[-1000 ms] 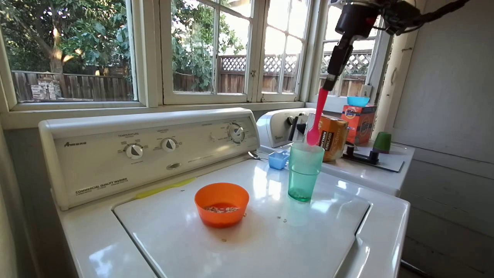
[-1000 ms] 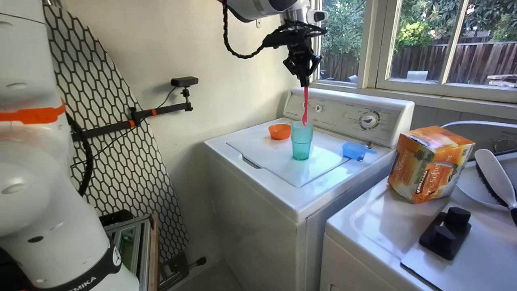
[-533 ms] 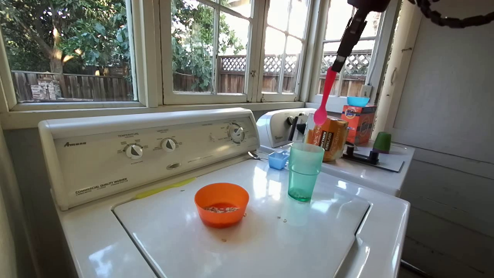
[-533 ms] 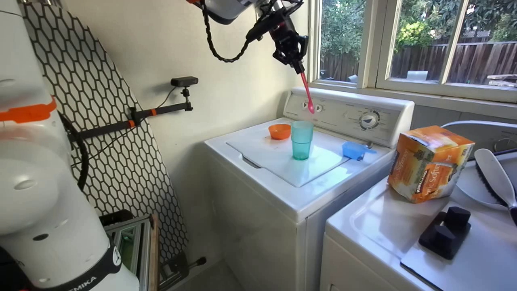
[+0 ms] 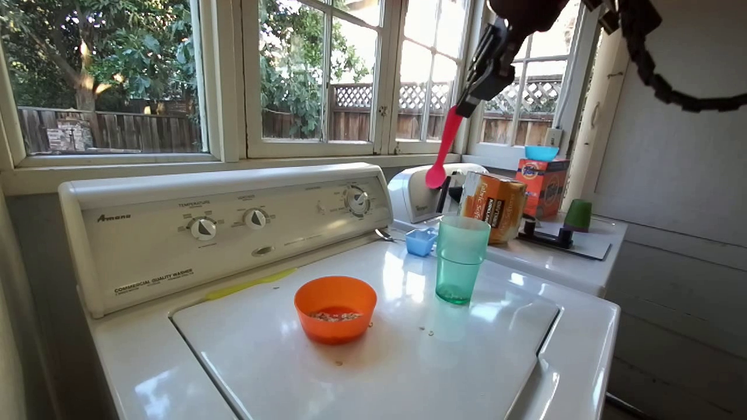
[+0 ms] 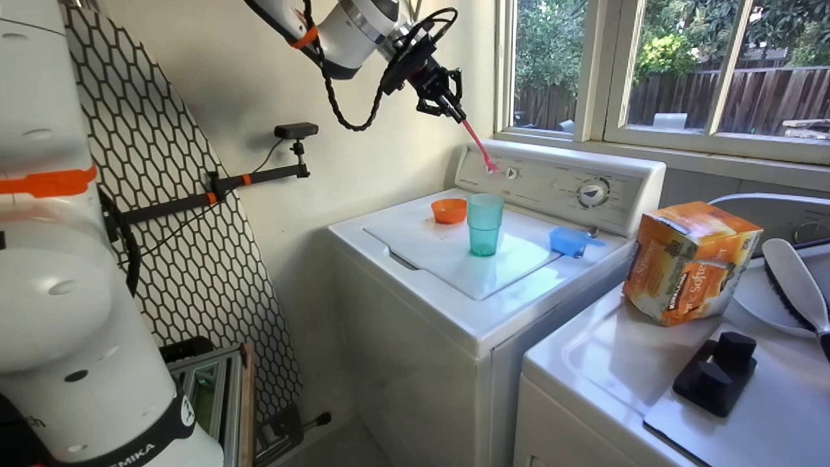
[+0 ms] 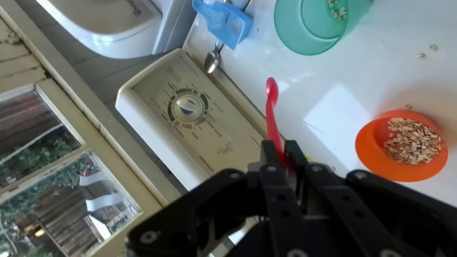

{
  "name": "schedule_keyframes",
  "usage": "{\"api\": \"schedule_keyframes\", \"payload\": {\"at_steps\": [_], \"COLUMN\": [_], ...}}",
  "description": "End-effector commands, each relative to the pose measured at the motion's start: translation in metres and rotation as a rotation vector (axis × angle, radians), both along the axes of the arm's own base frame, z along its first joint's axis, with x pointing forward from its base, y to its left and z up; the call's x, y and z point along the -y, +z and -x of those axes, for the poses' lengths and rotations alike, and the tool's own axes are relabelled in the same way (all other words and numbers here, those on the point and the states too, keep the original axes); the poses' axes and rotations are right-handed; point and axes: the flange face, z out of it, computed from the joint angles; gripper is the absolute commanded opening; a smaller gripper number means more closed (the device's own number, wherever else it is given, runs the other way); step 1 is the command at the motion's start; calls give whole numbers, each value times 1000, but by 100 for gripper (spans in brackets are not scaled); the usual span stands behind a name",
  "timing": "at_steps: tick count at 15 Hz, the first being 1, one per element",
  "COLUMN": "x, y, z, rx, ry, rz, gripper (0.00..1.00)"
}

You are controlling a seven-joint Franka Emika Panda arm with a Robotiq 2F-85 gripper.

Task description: Remove the spoon from the cup and place it on top of the machine on the left.

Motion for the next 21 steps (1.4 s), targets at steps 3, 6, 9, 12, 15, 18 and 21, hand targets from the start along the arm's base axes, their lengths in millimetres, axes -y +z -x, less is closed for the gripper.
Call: {"api": "schedule_keyframes", "payload": {"at_steps": [3, 6, 9, 12, 15, 18, 21], "x": [-31, -39, -46, -45, -41, -40, -39], "y": [-65, -108, -145, -179, -203, -212, -222], "z": [-4, -9, -12, -17, -21, -24, -23], "rx": [81, 66, 26, -5, -29, -42, -82], "ry": [203, 265, 309, 329, 336, 337, 341], "rz": [46, 52, 25, 51, 82, 95, 105], "gripper": [3, 3, 3, 3, 3, 30, 49]}}
